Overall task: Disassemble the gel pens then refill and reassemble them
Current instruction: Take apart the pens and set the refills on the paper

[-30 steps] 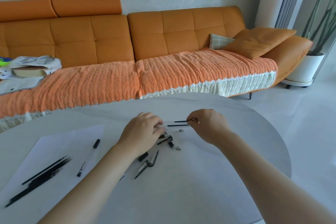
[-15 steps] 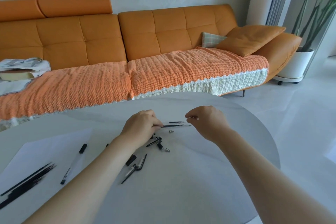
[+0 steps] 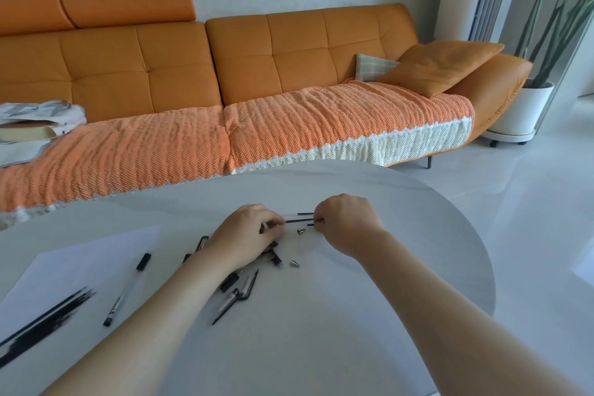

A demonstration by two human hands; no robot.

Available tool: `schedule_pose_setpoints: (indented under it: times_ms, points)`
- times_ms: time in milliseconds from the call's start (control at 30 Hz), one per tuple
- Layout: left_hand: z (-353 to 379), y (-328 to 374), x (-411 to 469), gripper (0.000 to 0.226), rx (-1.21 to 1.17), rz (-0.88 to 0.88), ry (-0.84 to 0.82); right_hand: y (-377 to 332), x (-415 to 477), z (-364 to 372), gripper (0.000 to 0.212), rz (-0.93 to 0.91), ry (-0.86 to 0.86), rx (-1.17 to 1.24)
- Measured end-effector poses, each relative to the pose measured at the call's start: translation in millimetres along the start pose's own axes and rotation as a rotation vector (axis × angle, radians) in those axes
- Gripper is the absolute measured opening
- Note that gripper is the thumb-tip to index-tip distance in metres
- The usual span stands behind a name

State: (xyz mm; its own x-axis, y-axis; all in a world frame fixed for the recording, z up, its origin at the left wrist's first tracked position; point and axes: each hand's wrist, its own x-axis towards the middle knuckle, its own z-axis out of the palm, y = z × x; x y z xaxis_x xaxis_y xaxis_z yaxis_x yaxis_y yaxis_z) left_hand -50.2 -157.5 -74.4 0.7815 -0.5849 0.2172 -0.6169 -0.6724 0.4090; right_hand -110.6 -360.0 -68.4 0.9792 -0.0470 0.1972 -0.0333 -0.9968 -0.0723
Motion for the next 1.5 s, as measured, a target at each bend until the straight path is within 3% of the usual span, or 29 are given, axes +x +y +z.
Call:
schedule_pose_setpoints:
  times_ms: [167,300,533,700,933,1100,1233,1333,1500]
  points:
    - [-9,-2,-10,0.022,-0.054,0.002,0.054,-4,1,-2,0.018,-0.003,0.006,0.027]
    - [-26,-9,-21,0.027,-0.083,-0.018,0.116,-23,-1,-19,0.017,-0.012,0.029,0.230]
    - [-55,-49,-66,0.032,0.150,-0.107,0.122,-78,-8,-22,0.012,-0.156,-0.093,0.294]
    - [-68,-73,-104,0.036,0.173,-0.162,0.096,-105,-9,-18,0.012,-0.234,-0.114,0.331]
    - [-69,-92,-129,0.030,-0.037,-0.215,0.092,-126,-11,-14,0.016,-0.243,-0.172,0.260]
    - [-73,-92,-125,0.038,-0.105,-0.197,0.082,-127,-10,-15,0.015,-0.243,-0.196,0.272]
    - [-82,-88,-124,0.049,-0.147,-0.179,0.149,-133,-7,-15,0.011,-0.252,-0.084,0.291]
    - [-94,-95,-124,0.046,-0.127,-0.194,0.192,-138,-3,-11,0.017,-0.273,-0.102,0.228]
    - [-104,-110,-133,0.042,-0.010,-0.233,0.112,-140,3,-5,0.016,-0.295,-0.171,0.142]
